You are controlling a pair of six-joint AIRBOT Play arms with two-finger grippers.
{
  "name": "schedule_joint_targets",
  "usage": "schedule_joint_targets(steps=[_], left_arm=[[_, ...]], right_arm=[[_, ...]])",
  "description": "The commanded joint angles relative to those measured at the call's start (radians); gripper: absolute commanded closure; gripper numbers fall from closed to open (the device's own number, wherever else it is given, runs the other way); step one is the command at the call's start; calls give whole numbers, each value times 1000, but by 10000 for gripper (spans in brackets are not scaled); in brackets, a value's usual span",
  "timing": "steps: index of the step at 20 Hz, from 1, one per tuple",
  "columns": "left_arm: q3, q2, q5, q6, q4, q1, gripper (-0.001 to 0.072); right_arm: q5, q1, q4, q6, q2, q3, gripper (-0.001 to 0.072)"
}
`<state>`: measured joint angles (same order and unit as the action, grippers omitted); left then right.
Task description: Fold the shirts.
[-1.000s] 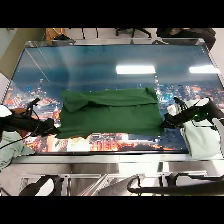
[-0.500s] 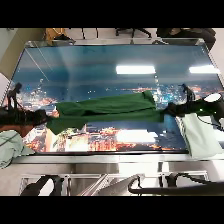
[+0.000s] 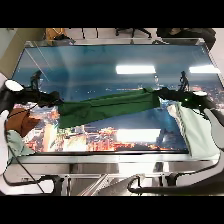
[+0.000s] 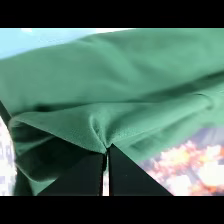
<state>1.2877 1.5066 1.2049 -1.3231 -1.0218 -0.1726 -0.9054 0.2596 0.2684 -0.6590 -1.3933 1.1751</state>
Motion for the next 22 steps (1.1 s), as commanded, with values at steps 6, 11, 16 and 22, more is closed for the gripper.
schedule_joint_targets(steps=[6,11,16,22], left_arm=[[61,184,-2,5,-7,2,7],[218,183,167,-33,4,-1,7],[289,183,189,-60,5,28,8],[327,183,179,-70,5,109,10]], right_arm=[[-1,18,122,35,-148,208,340],[-14,22,314,-143,-171,273,175],[-99,-10,312,-143,-224,273,177],[-127,-49,255,-142,-242,274,605]])
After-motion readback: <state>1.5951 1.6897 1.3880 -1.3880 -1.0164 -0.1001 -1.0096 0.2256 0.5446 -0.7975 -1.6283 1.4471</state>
